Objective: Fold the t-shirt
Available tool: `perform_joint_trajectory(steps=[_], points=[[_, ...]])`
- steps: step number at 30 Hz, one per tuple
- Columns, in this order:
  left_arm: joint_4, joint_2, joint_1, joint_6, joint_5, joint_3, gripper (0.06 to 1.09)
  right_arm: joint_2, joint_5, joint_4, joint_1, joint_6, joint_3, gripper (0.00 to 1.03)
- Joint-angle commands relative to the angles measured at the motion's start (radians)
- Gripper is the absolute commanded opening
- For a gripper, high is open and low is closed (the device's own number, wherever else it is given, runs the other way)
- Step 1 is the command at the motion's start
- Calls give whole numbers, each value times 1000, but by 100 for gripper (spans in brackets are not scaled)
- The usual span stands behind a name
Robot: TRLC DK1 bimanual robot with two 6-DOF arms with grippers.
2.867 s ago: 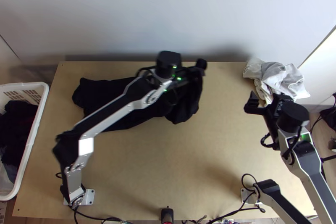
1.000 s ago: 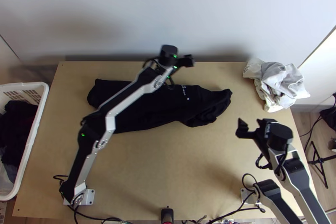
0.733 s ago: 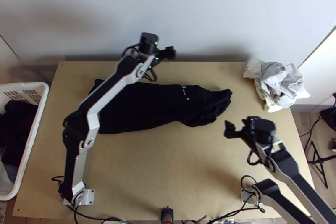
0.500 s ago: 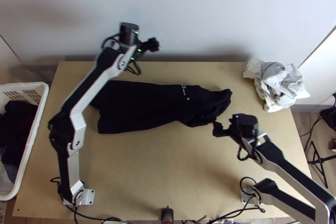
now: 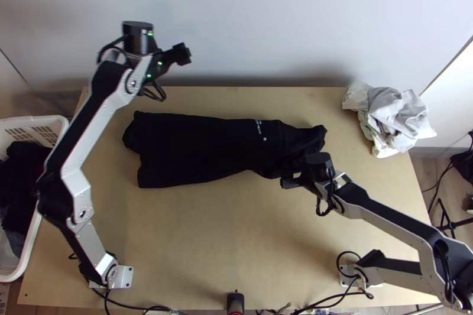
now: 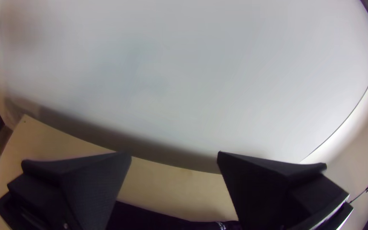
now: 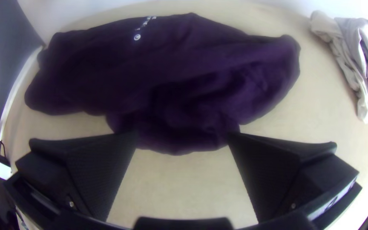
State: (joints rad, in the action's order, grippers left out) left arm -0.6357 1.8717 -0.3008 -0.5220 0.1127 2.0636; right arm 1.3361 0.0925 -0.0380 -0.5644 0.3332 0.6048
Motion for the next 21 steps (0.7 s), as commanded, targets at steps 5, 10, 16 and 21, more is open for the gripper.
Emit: perform_joint_trajectory(steps=[5,10,16,21], points=[[-4,-125,80,43,-18,-88,104,150,3,9,-19,20,69,97],[1,-181,126,62,-41,-148,104,202,3,9,-23,20,89,97],[11,-235,189,86,-85,-220,104,224,24,9,-40,-5,85,56],[16,-267,229,97,-100,-257,104,212,81,36,-51,-57,89,11]])
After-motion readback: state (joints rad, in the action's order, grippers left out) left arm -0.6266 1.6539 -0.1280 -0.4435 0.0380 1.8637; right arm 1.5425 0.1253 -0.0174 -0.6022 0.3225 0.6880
